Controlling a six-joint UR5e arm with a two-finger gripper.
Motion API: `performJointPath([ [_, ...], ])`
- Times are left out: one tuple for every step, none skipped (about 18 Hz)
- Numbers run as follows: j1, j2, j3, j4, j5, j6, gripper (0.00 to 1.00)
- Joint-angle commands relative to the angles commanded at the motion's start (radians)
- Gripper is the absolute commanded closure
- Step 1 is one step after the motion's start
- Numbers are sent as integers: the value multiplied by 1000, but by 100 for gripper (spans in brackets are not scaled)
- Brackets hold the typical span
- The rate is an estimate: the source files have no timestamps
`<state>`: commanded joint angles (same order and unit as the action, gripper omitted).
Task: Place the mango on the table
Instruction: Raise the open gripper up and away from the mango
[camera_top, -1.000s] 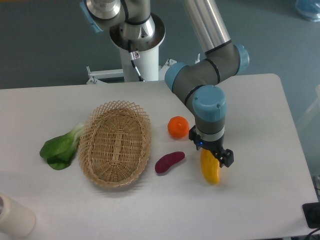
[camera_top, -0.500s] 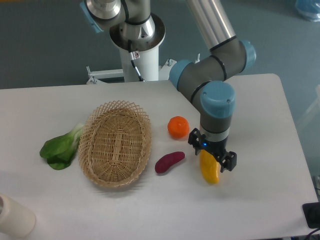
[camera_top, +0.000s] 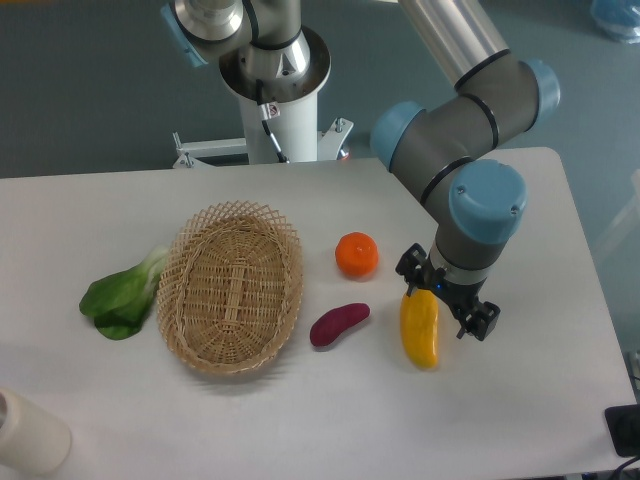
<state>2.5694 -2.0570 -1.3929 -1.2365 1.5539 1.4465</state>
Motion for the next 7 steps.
performJointPath([
  [8,-5,6,3,0,2,0],
  [15,-6,8,5,0,8,0],
  [20,-6,9,2,0,26,0],
  [25,-5,5,3,0,43,0],
  [25,-5,2,3,0,46,0],
  [23,-5,-1,5,0,46,0],
  [23,-5,-3,6,0,46,0],
])
